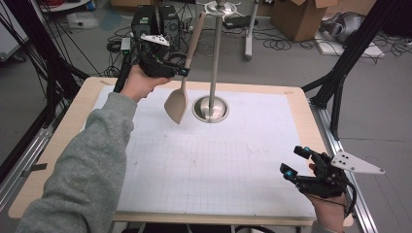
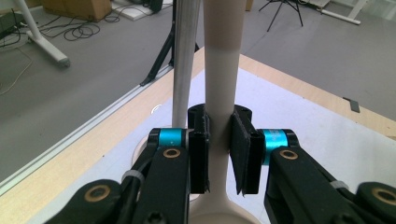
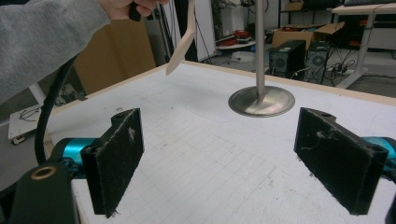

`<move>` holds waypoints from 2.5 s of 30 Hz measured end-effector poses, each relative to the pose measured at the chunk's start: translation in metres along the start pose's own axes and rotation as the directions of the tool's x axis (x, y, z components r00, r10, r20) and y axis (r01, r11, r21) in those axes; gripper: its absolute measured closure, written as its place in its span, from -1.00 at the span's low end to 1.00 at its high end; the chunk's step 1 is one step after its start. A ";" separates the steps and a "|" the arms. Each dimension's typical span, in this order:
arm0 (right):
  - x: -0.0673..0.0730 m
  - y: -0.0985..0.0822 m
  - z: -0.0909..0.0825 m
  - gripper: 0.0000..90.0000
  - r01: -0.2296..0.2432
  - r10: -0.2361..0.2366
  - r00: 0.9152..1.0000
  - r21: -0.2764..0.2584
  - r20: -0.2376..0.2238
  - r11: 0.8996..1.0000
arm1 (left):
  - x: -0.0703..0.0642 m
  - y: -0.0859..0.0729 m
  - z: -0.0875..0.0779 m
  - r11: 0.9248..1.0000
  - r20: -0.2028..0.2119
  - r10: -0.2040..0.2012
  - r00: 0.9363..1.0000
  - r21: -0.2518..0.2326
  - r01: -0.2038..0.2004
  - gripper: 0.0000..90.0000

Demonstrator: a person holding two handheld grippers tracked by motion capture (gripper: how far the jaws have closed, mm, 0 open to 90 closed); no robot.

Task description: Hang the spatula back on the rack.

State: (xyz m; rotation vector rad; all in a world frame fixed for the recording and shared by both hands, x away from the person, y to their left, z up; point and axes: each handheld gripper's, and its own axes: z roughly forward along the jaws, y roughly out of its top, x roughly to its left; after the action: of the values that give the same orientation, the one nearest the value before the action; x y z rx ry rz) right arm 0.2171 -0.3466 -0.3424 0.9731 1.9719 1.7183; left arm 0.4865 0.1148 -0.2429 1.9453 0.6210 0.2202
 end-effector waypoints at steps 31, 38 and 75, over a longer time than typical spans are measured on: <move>0.000 -0.003 0.004 -0.67 -0.005 0.005 1.000 0.027 0.013 1.000 | 0.000 -0.001 0.021 1.000 -0.013 -0.007 1.000 -0.022 0.007 0.72; -0.003 -0.005 0.004 -0.67 -0.016 0.015 0.999 0.029 0.030 0.999 | 0.000 -0.002 0.021 1.000 -0.013 -0.014 1.000 -0.027 0.014 0.69; 0.002 0.000 0.026 -0.67 0.026 -0.026 1.000 0.038 0.004 0.999 | -0.011 -0.031 -0.043 0.993 -0.088 0.026 0.996 -0.116 -0.036 -0.74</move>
State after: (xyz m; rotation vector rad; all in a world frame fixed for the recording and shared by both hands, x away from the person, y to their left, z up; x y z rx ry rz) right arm 0.2332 -0.3266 -0.3475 0.9587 2.0125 1.6689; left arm 0.4495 0.1535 -0.2502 1.8400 0.6205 0.3545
